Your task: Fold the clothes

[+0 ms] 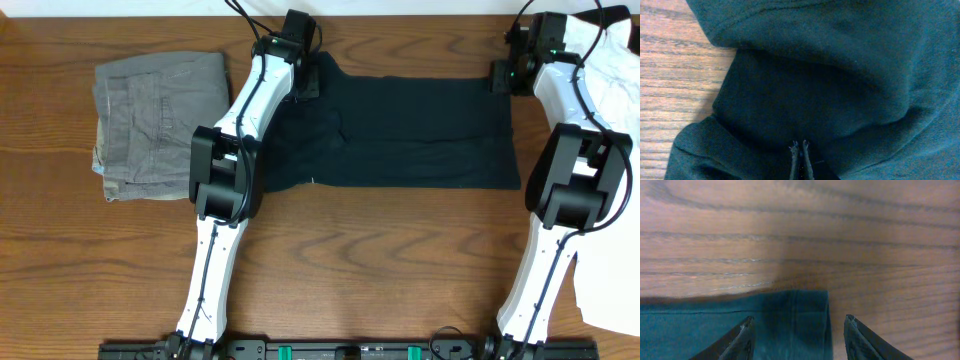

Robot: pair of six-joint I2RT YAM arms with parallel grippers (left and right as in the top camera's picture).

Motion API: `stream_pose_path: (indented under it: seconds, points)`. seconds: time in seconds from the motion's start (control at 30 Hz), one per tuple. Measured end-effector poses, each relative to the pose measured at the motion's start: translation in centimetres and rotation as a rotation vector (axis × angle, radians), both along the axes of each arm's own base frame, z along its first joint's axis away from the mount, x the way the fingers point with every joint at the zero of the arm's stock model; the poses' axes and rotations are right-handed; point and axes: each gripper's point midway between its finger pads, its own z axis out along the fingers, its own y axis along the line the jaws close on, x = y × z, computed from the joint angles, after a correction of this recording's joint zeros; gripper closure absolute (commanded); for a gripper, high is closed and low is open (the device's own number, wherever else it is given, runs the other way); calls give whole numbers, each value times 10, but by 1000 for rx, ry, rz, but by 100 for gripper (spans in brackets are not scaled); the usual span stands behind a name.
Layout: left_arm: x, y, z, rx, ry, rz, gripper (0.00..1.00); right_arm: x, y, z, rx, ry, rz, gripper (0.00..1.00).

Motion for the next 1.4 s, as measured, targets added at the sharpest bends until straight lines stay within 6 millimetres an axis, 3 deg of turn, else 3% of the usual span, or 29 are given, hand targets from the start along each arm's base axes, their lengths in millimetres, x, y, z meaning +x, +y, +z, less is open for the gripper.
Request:
stream_pose_path:
  seconds: [0.13, 0.3, 0.33, 0.57, 0.7, 0.97, 1.13, 1.4]
  points:
    - [5, -1, 1, -6, -21, 0, 92, -1, 0, -8, 2, 12, 0, 46]
    - [10, -3, 6, -13, -49, -8, 83, -1, 0, -9, 2, 13, 0, 48]
    - [12, -4, 9, -17, -62, -8, 77, -1, 0, -9, 2, 12, 0, 48]
    - [40, -13, 52, -62, -225, -22, 60, -1, 0, -12, 2, 6, 0, 50]
    - [54, -16, 67, -75, -299, -28, 59, 1, 0, -13, 0, -11, 1, 50]
    - [75, -4, 82, -2, -415, -1, 60, 1, 1, -15, -2, -35, 2, 50]
    - [81, 8, 80, 21, -427, 14, 59, 0, 1, -15, -3, -38, 2, 50]
    - [84, 39, 48, 50, -373, 63, 59, 1, 1, -15, -2, -39, 2, 50]
